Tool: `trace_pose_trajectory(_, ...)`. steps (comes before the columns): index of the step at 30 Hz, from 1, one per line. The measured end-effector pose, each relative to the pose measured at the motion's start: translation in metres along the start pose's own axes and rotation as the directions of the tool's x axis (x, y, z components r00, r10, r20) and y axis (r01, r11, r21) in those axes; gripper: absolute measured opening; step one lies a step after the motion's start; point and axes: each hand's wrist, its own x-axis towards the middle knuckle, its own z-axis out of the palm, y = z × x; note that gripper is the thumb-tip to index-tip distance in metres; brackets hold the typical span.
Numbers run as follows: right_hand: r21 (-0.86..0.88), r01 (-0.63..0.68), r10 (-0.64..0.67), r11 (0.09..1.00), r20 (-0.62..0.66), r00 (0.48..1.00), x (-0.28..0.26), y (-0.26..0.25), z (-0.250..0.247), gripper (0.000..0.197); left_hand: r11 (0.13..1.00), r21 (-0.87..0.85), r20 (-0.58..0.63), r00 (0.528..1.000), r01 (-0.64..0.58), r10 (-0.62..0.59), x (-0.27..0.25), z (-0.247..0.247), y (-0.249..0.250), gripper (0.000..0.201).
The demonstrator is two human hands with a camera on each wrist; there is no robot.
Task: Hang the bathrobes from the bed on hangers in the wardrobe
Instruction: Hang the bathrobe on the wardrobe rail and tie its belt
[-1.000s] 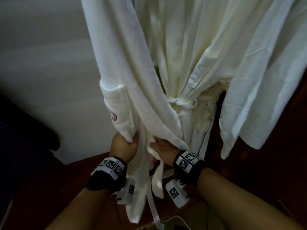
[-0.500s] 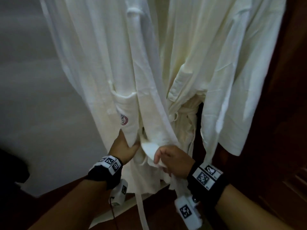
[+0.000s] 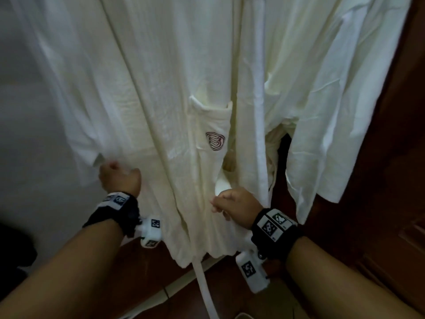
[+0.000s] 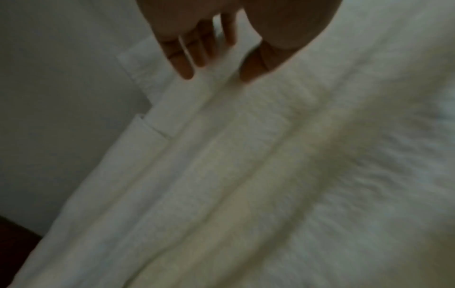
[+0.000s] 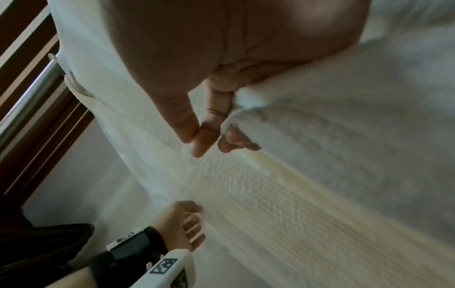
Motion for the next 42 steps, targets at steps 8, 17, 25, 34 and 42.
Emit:
trace_pose_trajectory(8,0.043,-0.093,0.097,0.995,-0.104,0.990,0.020,-0.008,0.050,0.025,0.998,0.020,0.364,0.930,-0.060,0.049,0.031,-0.023,-0.008,0.080)
trace_pose_trajectory(17,-0.375,-0.037,0.001,0.926,-0.096,0.995,0.042,-0.009,0.121,0.056,0.956,-0.223,0.793,0.536,-0.189,0.290,-0.051,-0.052,0.008,0.023)
trace_pose_trajectory(25,-0.253,-0.093,0.067,0.963,-0.109,0.992,0.047,-0.006,0.106,0.048,0.996,0.026,0.727,0.685,-0.085,0.040,-0.022,-0.044,-0.080,0.062)
trace_pose_trajectory(34,-0.383,-0.208,0.134,0.900,-0.211,0.968,0.035,-0.006,0.089,0.025,0.987,0.068,0.779,0.625,-0.144,0.037,-0.041,-0.036,-0.116,0.006)
trace_pose_trajectory(42,-0.405,-0.290,0.131,0.867,-0.376,0.917,0.036,0.002,0.069,0.020,0.888,0.458,0.295,0.938,0.031,-0.185,0.049,-0.134,-0.185,0.023)
